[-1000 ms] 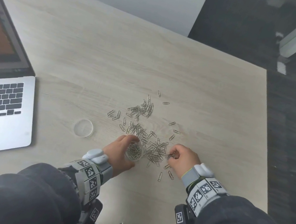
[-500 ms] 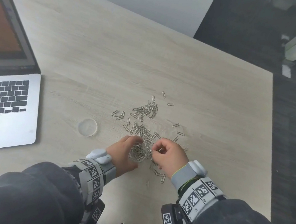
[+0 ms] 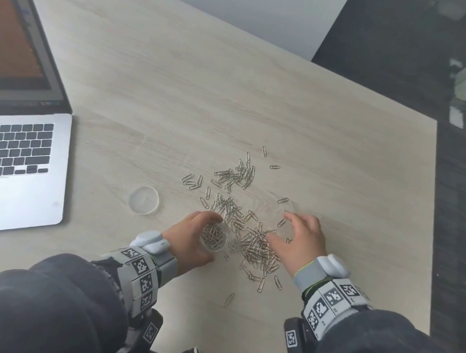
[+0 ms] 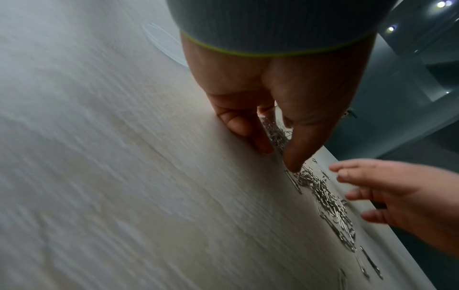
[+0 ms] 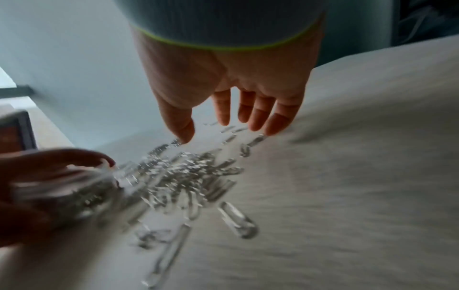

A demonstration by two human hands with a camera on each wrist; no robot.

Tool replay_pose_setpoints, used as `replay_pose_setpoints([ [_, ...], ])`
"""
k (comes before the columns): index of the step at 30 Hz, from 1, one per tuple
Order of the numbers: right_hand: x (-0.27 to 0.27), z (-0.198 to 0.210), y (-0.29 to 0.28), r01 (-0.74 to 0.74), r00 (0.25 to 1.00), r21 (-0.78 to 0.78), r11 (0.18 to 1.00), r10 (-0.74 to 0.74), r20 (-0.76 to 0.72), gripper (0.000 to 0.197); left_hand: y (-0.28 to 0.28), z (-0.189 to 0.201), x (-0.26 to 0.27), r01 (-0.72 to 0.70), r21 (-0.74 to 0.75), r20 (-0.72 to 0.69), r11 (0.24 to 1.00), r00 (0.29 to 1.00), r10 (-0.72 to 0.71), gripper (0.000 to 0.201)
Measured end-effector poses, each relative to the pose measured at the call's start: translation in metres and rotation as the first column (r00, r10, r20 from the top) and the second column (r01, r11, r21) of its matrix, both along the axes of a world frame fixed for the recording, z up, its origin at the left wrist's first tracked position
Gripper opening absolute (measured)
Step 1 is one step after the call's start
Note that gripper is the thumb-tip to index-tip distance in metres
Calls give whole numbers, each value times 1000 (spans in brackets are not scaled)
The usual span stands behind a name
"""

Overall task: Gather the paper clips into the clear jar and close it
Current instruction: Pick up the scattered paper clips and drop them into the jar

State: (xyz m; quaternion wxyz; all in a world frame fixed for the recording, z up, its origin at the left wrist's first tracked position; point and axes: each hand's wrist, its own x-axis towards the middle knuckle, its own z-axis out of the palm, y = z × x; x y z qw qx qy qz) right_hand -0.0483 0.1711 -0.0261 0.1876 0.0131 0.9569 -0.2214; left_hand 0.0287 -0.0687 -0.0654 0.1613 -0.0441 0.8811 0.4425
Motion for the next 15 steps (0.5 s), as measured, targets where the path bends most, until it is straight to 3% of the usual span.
replay_pose_setpoints([
  [3,8,-6,7,-113,991,145,983,101,84,87,-1,0,0,1,11,0,1000,1000,-1,72],
  [7,24,-6,-4,-296,955,171,940,288,71,90,0,-2,-1,-2,18,-35,1000,999,3,70],
  [10,29,-13,-14,-370,929,127,920,367,45,67,0,-2,-1,3,14,-42,1000,999,-3,70],
  [13,27,-17,-20,-365,931,44,930,363,39,32,1,-2,0,2,7,-40,1000,999,-2,70],
  [15,24,-18,-20,-358,933,30,933,357,43,18,0,-2,1,5,-3,-27,1000,1000,-5,72],
])
